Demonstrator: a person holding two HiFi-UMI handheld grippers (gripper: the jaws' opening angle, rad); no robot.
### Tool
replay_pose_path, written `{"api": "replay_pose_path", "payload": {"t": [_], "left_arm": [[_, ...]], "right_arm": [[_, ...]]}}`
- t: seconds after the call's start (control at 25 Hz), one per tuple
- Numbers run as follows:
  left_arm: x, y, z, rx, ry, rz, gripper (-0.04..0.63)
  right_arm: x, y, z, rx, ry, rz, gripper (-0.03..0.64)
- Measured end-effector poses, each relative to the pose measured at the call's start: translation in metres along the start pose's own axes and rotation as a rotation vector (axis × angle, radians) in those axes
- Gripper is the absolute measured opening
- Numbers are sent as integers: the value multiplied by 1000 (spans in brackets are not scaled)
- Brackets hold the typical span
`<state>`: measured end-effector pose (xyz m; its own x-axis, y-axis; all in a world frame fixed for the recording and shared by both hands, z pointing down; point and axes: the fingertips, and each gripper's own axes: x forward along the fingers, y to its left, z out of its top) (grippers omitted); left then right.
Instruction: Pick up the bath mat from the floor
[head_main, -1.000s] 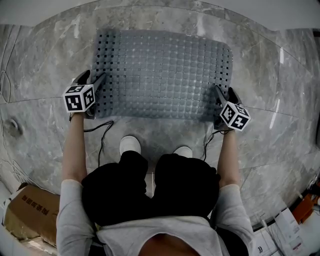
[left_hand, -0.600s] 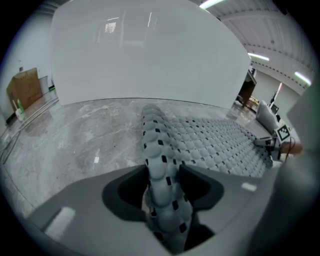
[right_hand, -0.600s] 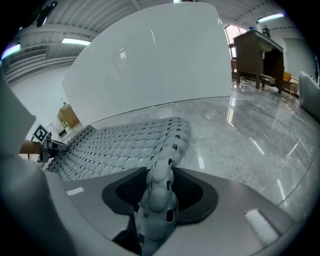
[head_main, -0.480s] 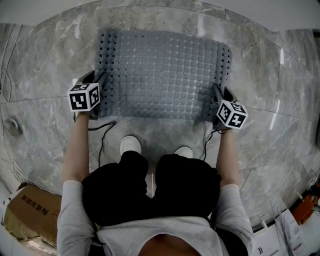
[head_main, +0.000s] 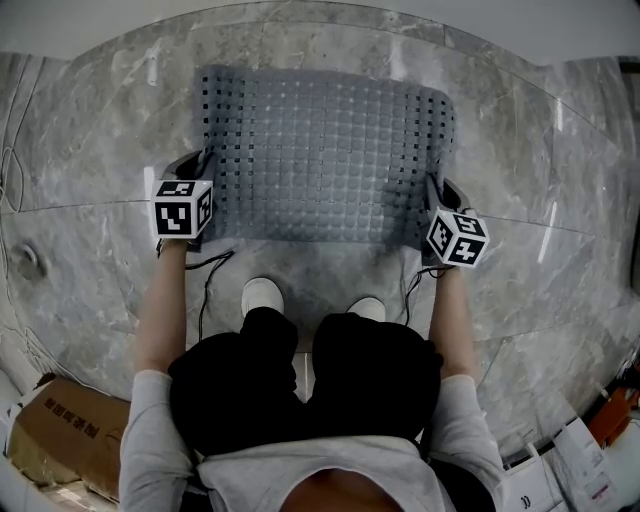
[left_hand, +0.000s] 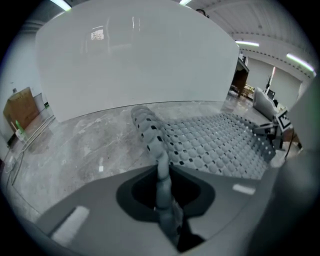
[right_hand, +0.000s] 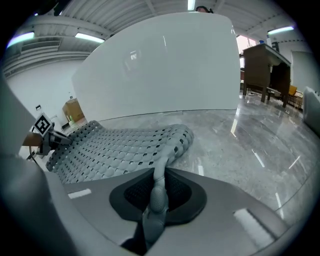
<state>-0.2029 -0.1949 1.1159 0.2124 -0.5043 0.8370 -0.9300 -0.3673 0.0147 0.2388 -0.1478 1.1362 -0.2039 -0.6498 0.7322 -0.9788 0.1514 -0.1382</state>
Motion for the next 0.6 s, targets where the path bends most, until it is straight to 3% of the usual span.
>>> {"api": "replay_pose_path", "payload": {"t": [0.24,0.6], "left_arm": [[-31,3,22,-32,-77,-21,46],[-103,-1,83,-34,-97,-2,48]], "right_arm": [[-21,17,26,21,-48,17,38],[-82,33,96,43,-83,14,37]]}}
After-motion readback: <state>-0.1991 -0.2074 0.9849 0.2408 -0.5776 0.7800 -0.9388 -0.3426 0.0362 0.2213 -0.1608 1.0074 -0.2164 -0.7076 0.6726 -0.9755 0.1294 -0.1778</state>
